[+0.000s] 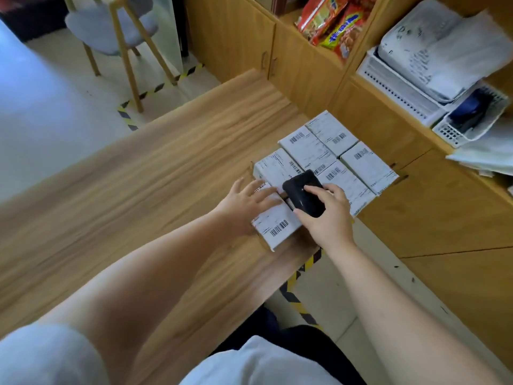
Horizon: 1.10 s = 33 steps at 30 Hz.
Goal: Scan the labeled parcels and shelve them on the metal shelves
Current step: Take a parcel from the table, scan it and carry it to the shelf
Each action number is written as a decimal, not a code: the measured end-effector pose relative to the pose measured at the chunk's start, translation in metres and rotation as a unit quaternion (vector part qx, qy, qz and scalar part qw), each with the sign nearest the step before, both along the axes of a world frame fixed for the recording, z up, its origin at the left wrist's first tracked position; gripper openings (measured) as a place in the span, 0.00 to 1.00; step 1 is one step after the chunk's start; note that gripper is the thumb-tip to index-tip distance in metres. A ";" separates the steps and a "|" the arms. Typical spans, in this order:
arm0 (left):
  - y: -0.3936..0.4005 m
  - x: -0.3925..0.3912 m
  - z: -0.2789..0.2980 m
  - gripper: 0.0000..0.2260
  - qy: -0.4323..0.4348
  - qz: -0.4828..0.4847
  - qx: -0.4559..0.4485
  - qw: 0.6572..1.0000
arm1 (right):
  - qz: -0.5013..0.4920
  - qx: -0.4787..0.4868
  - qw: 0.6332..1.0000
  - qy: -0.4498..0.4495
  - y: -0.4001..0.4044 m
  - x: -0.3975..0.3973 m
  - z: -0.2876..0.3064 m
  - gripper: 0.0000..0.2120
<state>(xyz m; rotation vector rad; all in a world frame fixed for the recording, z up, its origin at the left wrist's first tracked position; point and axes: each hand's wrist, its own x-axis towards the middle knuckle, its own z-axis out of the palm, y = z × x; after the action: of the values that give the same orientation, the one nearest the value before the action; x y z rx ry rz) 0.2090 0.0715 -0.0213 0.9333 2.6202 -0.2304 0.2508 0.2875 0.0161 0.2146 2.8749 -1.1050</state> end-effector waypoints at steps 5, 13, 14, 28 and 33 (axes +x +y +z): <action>-0.038 0.000 -0.012 0.42 0.016 -0.004 0.066 0.998 | 0.029 -0.032 0.999 0.016 -0.021 -0.035 -0.001 0.24; -0.023 0.006 -0.003 0.48 0.010 0.073 -0.027 0.997 | 0.091 -0.080 0.992 0.021 -0.034 -0.073 0.003 0.24; -0.021 0.006 0.001 0.47 0.006 0.086 -0.031 0.996 | 0.106 -0.084 0.991 0.020 -0.035 -0.078 0.003 0.24; -0.164 0.026 0.133 0.37 0.202 0.429 -0.097 0.875 | 0.471 0.139 0.859 0.147 -0.124 -0.132 0.076 0.29; -0.180 0.040 0.172 0.40 0.213 0.490 -0.161 0.830 | 0.525 0.248 0.788 0.206 -0.149 -0.133 0.114 0.27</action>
<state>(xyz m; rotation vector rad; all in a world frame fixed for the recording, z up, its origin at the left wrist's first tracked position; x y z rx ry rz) 0.2490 -0.1082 0.1510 -0.6901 2.9161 -0.6157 0.1177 0.1382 0.1300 -1.5725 2.7149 -0.1612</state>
